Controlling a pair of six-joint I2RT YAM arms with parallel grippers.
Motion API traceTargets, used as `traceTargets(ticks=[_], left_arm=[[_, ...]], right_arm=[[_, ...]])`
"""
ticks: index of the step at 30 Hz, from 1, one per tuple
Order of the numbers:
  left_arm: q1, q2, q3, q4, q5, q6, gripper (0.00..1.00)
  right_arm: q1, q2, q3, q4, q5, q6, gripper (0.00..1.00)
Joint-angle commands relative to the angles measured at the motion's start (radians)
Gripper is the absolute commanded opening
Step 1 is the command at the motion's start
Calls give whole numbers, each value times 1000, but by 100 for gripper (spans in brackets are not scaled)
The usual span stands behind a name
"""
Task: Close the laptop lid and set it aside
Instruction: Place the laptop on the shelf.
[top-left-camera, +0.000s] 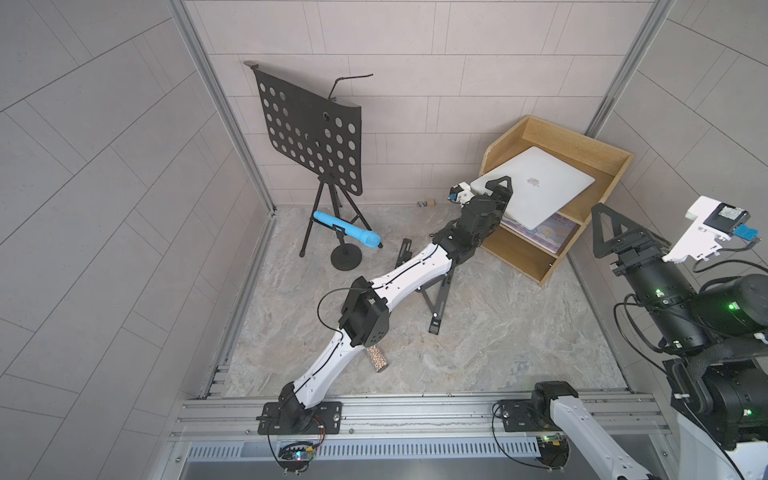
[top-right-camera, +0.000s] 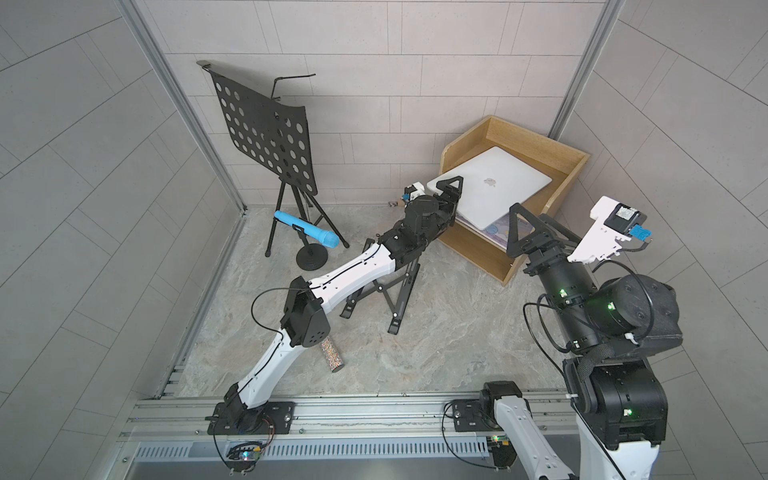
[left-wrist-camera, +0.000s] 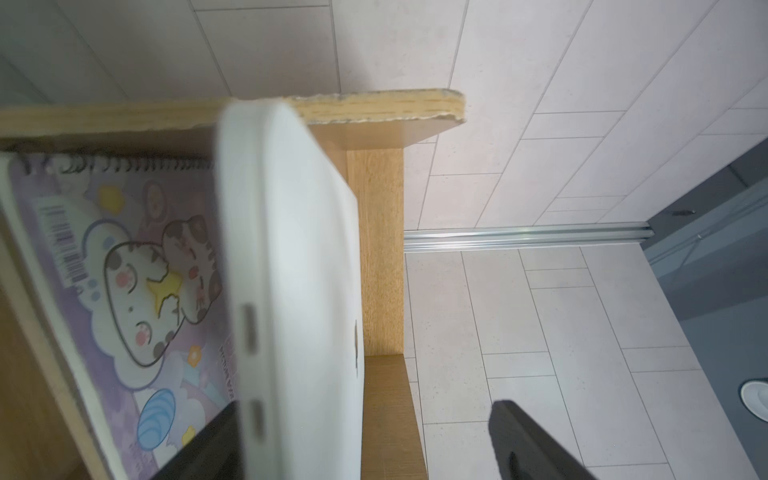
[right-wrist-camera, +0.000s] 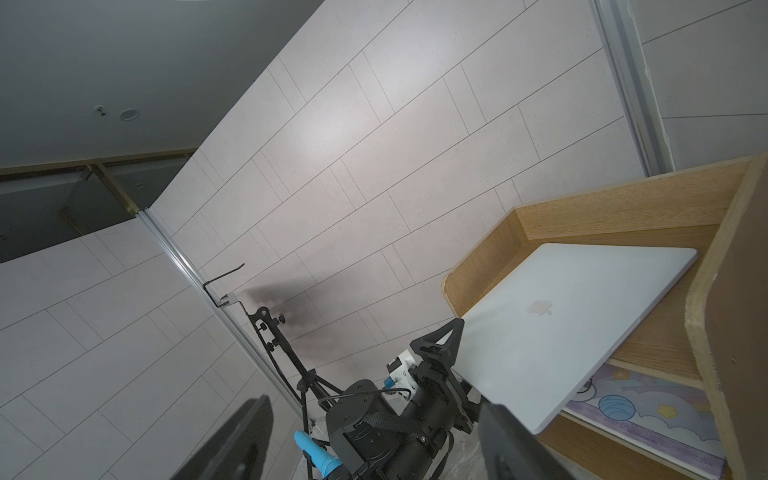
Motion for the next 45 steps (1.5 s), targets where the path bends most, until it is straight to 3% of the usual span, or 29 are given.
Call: traceTargets(ticks=[1, 7, 11, 16, 21, 25, 33, 39, 45], left_arm=[[7, -140, -132, 29, 15, 75, 99], [25, -318, -436, 125, 27, 165, 100], [47, -415, -540, 165, 80, 258, 100], [74, -562, -678, 89, 176, 366, 100], [96, -762, -861, -81, 306, 595, 100], [102, -939, -1019, -243, 329, 843, 100], [126, -1172, -1171, -494, 303, 1143, 100], [127, -1290, -1246, -539, 239, 1186, 100], [127, -1318, -1253, -544, 223, 1239, 100]], right_arm=[[6, -18, -12, 14, -16, -19, 81], [6, -24, -45, 18, -62, -47, 82], [6, -15, -60, 6, -95, -62, 82], [6, 20, -44, -44, -146, -125, 82], [6, 132, 30, -192, -270, -205, 79], [24, 223, 29, -302, -317, -243, 71], [183, 396, 51, -435, -77, -381, 54], [274, 551, 139, -466, 93, -449, 37], [279, 652, 197, -471, 183, -510, 36]])
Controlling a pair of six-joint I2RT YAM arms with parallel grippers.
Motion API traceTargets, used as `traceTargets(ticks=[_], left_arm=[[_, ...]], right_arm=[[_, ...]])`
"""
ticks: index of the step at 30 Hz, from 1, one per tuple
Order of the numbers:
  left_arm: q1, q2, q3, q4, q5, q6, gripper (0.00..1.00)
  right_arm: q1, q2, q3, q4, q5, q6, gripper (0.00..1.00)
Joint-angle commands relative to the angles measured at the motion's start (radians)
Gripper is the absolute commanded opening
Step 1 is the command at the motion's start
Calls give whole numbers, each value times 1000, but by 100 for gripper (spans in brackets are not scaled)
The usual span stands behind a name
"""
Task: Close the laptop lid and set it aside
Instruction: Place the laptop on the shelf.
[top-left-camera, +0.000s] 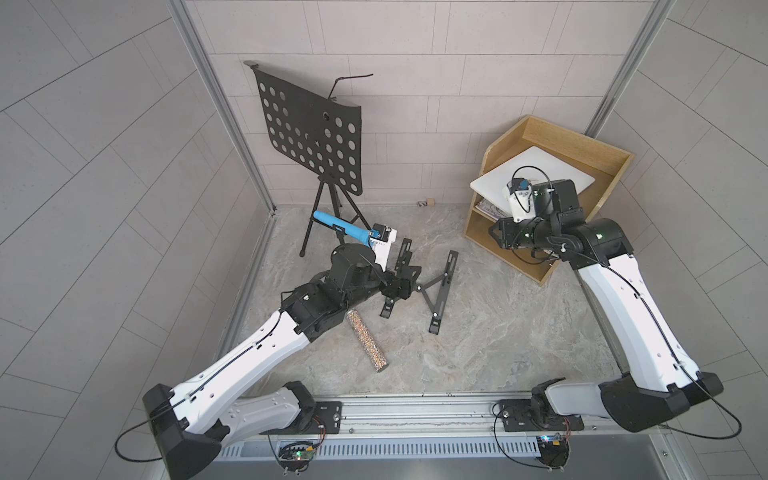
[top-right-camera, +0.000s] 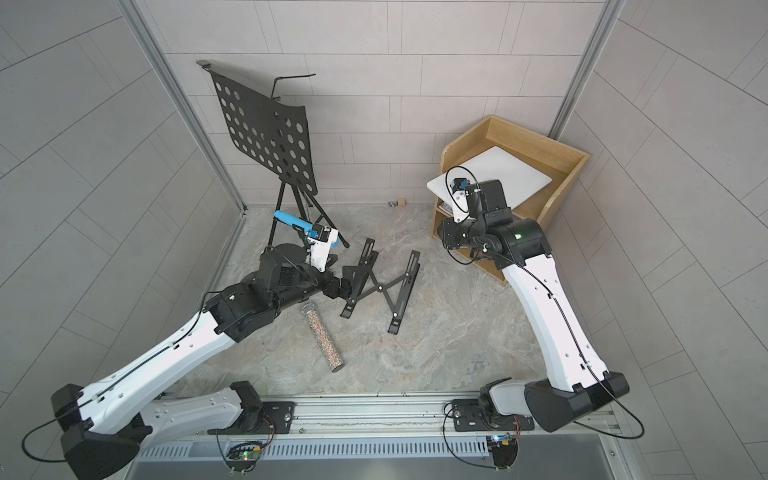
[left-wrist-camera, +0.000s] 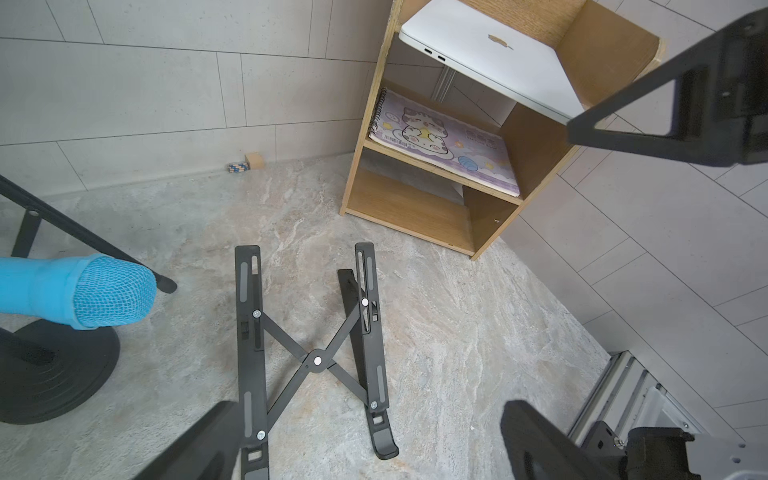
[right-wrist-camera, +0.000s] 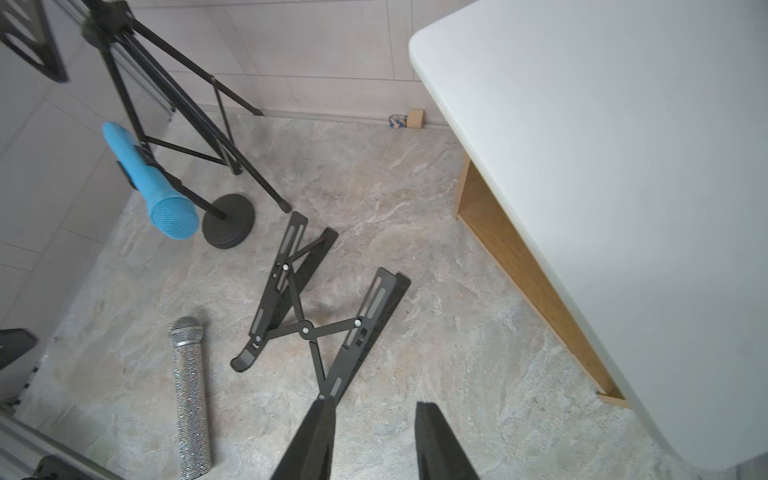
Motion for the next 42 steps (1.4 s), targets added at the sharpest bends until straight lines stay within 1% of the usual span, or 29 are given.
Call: traceTargets(ticks=[1, 7, 11, 16, 25, 32, 33, 36, 38, 40, 42], left_arm=[[5, -16, -13, -26, -22, 67, 100], [5, -34, -22, -31, -46, 101, 100], [4, -44, -26, -32, -58, 109, 100], [5, -53, -33, -31, -64, 110, 100], [7, -82, -62, -9, -78, 106, 100], [11, -108, -89, 7, -79, 98, 100], [12, -108, -90, 7, -78, 98, 100], [13, -110, -90, 10, -75, 99, 100], [13, -109, -90, 13, -71, 100, 100], [13, -109, -91, 16, -69, 100, 100], [13, -110, -93, 18, -67, 99, 100]], right_arm=[[5, 37, 46, -24, 93, -66, 37], [5, 97, 91, -12, 148, -126, 37], [-2, 131, 126, -12, 174, -143, 38], [-23, 154, 159, -14, 165, -145, 38], [-68, 162, 164, -19, 124, -133, 38], [-80, 158, 152, -30, 146, -143, 38], [-80, 154, 152, -31, 139, -143, 38], [-78, 123, 130, -17, -9, -170, 38], [-72, 116, 117, -20, -56, -172, 37], [-71, 113, 101, -23, -72, -171, 37], [-70, 116, 95, -30, -55, -168, 37]])
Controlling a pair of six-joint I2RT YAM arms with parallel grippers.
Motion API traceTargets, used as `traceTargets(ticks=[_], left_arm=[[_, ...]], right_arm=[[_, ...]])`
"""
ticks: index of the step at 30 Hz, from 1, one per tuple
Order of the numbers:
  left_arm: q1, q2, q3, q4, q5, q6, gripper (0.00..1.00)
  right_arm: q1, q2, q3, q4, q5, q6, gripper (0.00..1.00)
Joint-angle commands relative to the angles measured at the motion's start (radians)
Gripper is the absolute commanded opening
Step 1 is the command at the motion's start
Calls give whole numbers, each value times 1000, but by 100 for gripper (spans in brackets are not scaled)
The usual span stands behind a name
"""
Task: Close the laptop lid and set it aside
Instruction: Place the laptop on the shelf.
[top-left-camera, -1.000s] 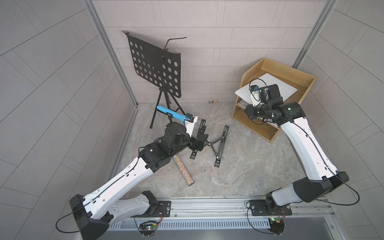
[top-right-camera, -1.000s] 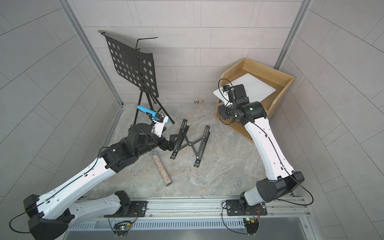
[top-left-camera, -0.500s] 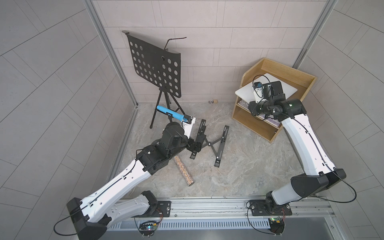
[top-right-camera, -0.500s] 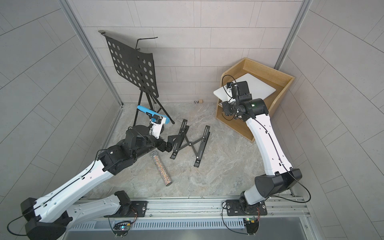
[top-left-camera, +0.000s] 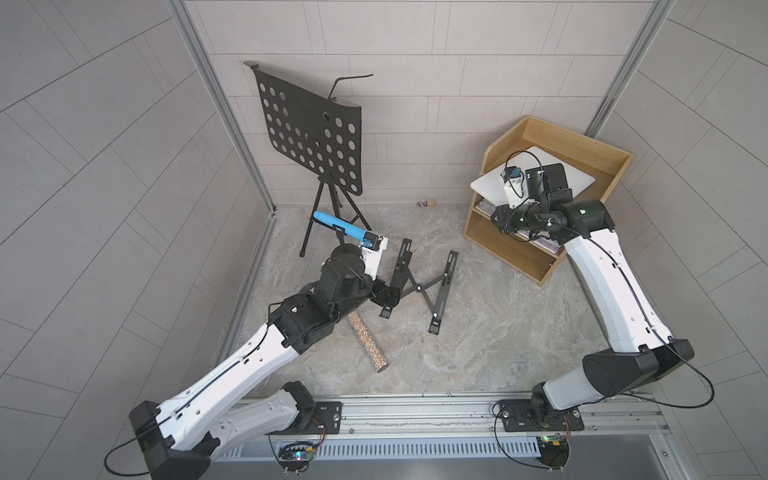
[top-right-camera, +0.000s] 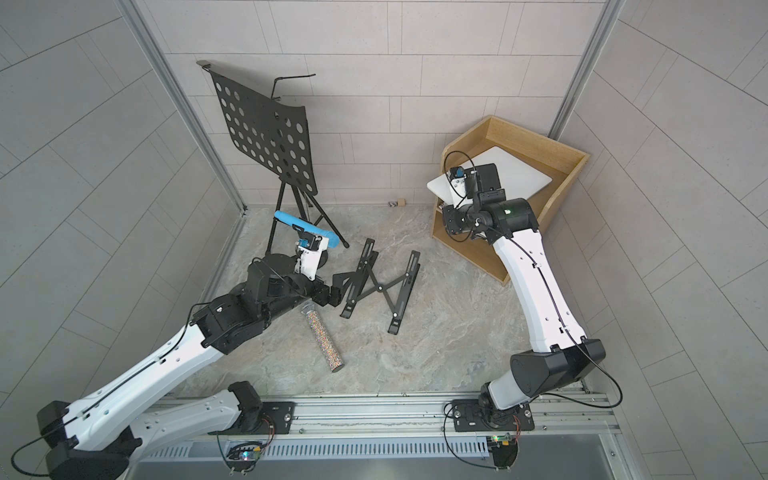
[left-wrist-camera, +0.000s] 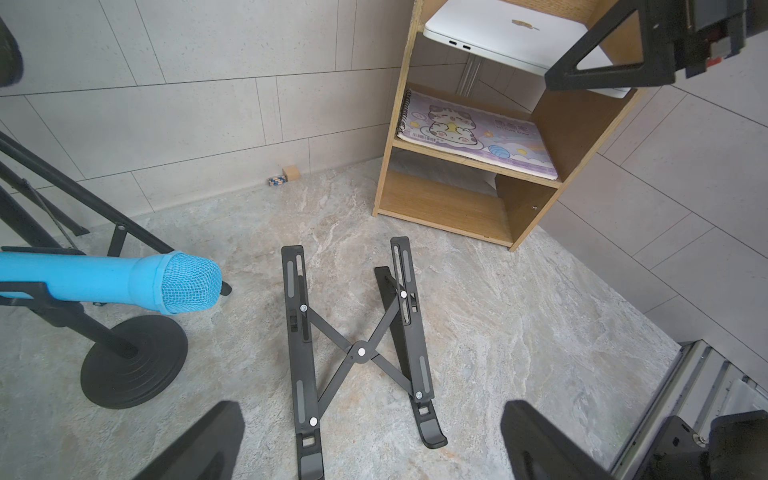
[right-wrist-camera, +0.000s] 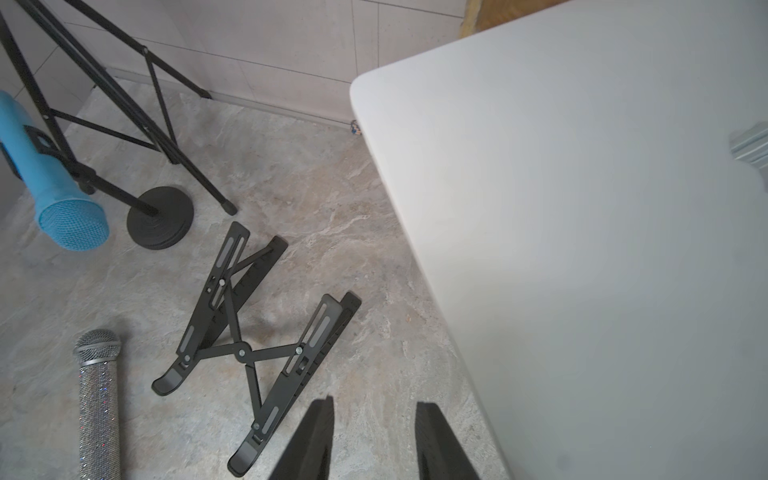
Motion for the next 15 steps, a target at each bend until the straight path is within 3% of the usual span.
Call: traceTargets(ticks=[1, 15], left_arm=[[7, -15, -12, 25, 6, 6, 100], [8, -19, -15, 23, 3, 1, 100]], right_arm=[[2, -21, -17, -29, -27, -9, 37], [11, -3, -2, -40, 255, -46, 37]])
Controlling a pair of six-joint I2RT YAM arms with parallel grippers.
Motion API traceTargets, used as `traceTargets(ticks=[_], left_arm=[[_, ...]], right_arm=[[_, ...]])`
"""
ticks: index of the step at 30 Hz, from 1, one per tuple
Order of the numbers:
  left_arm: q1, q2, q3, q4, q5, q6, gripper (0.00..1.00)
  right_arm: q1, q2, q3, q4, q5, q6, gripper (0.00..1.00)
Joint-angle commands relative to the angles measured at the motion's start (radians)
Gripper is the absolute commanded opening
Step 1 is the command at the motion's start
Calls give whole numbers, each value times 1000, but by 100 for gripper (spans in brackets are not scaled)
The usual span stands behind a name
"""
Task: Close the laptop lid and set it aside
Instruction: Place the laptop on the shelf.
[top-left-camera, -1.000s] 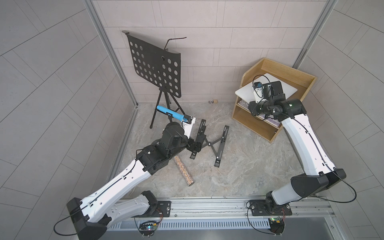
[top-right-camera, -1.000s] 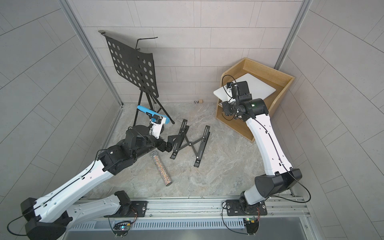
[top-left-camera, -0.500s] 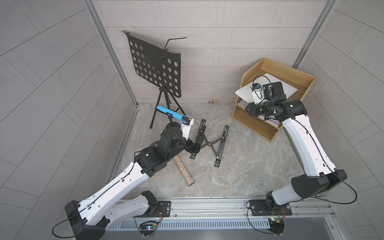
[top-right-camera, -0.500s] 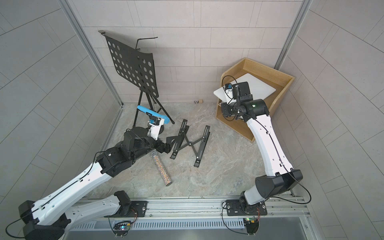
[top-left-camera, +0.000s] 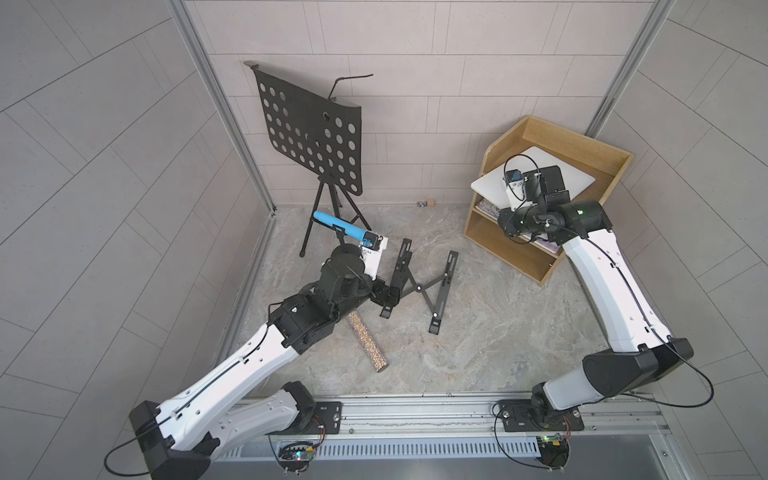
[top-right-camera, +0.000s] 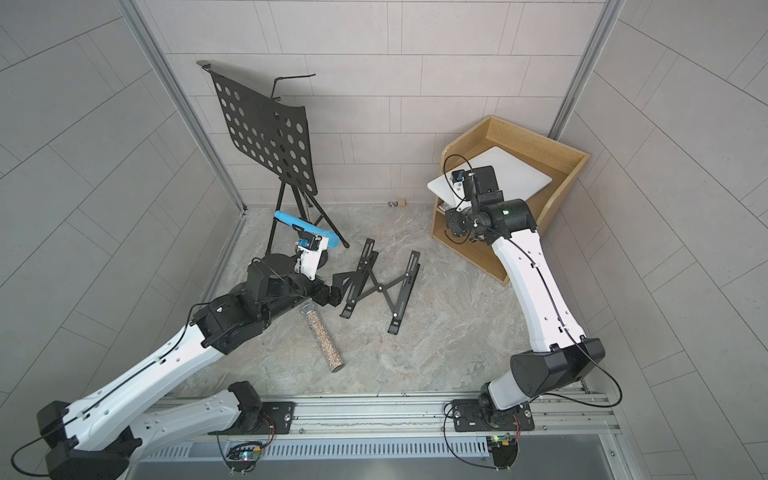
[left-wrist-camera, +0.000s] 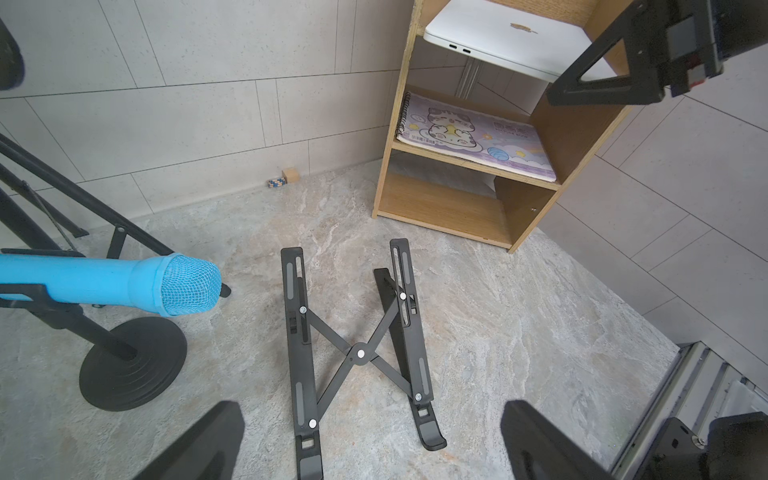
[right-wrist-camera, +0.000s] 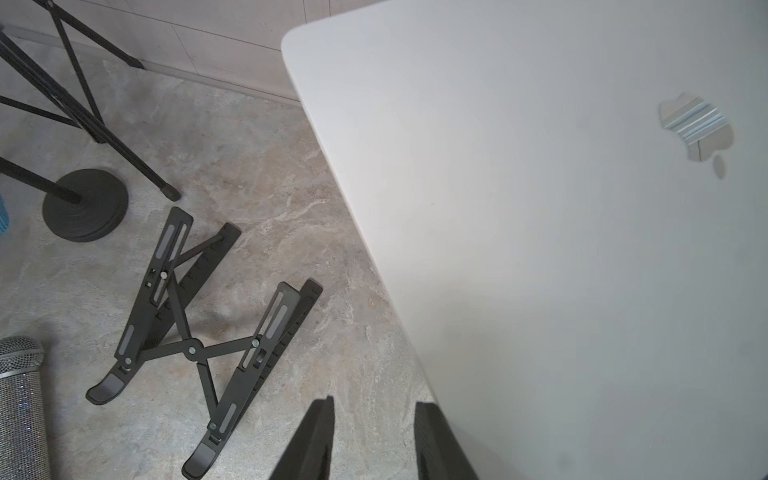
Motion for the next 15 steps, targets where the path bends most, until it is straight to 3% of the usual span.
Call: traceTargets(ticks=[1, 15], left_arm=[[8, -18, -15, 20, 3, 1, 100], [12, -23, -22, 25, 12, 1, 100]], right_arm=[[3, -8, 4, -15, 99, -29, 37], [-59, -31, -3, -9, 149, -30, 37]])
